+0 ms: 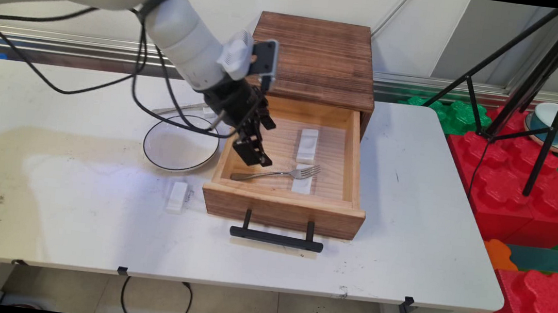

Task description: Pick up the knife from the left of the white plate

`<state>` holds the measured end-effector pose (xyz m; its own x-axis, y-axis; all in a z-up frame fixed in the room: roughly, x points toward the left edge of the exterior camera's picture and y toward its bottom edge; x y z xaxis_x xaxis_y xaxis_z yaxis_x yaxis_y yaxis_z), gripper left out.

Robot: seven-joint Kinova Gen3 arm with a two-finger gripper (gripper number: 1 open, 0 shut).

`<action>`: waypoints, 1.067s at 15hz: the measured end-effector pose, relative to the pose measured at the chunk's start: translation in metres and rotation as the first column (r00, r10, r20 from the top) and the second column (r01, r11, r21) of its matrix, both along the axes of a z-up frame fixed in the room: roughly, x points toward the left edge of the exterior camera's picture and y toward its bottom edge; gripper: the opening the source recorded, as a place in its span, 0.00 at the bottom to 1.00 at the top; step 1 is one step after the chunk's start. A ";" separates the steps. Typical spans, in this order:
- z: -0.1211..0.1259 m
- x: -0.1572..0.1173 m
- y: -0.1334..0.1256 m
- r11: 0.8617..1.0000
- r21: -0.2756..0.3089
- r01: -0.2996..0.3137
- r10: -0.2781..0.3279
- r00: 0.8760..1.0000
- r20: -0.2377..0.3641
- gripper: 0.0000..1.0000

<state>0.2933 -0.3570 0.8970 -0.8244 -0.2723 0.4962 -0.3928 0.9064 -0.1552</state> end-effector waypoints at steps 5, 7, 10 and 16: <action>0.026 0.027 0.018 1.000 -0.002 -0.011 0.011 1.000 0.005 1.00; 0.037 0.042 0.025 1.000 0.001 -0.014 0.014 1.000 0.013 1.00; 0.053 0.064 0.035 1.000 0.007 -0.023 0.022 0.999 0.029 1.00; 0.073 0.101 0.045 0.999 0.016 -0.050 0.049 0.996 0.069 1.00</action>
<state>0.3944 -0.3116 0.9701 -0.8416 -0.3219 0.4337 -0.4262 0.8890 -0.1674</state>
